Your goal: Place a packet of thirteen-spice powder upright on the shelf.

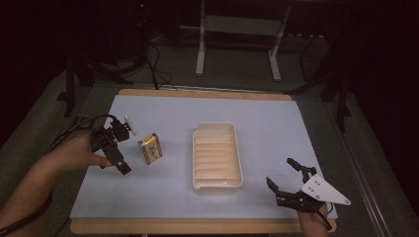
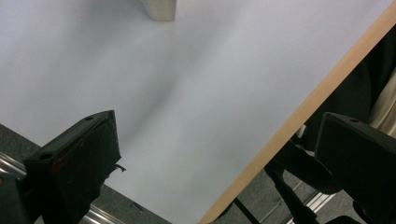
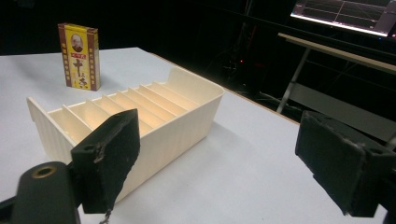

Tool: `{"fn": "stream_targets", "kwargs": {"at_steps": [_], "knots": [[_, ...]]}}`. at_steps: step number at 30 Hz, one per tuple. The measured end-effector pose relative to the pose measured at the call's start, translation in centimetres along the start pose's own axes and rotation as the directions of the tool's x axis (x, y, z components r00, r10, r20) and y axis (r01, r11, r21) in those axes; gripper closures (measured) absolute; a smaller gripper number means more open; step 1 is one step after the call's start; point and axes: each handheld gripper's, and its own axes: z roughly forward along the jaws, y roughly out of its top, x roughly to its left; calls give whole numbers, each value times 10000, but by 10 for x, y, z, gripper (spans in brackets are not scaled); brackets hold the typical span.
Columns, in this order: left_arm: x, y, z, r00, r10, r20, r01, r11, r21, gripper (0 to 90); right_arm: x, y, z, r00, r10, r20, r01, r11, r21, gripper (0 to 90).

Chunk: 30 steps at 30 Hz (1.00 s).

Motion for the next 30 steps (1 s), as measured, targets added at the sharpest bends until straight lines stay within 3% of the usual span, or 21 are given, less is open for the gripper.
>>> {"fn": "stream_targets", "kwargs": {"at_steps": [5, 13, 21, 26, 30], "knots": [[3, 7, -5, 9999, -23, -137, 21, 9998, -189, 3, 1, 0, 0, 10000, -7, -25, 7, 10000, -8, 140], [4, 29, -12, 9981, 401, -478, -427, 9976, -547, 4, 1, 0, 1, 10000, -25, -5, 25, 10000, 34, 140], [7, 50, -11, 9964, 602, -599, -630, 9969, -474, 4, 1, -1, 1, 10000, -37, -7, 37, 10000, 56, 140], [9, 58, -11, 9964, 568, -635, -623, 9942, -874, 40, 1, -1, 1, 10000, -45, -32, 45, 10000, 52, 140], [13, 63, -5, 9945, 515, -915, -568, 9968, -567, 64, 1, -1, 1, 10000, -55, -51, 56, 10000, 72, 140]]}}
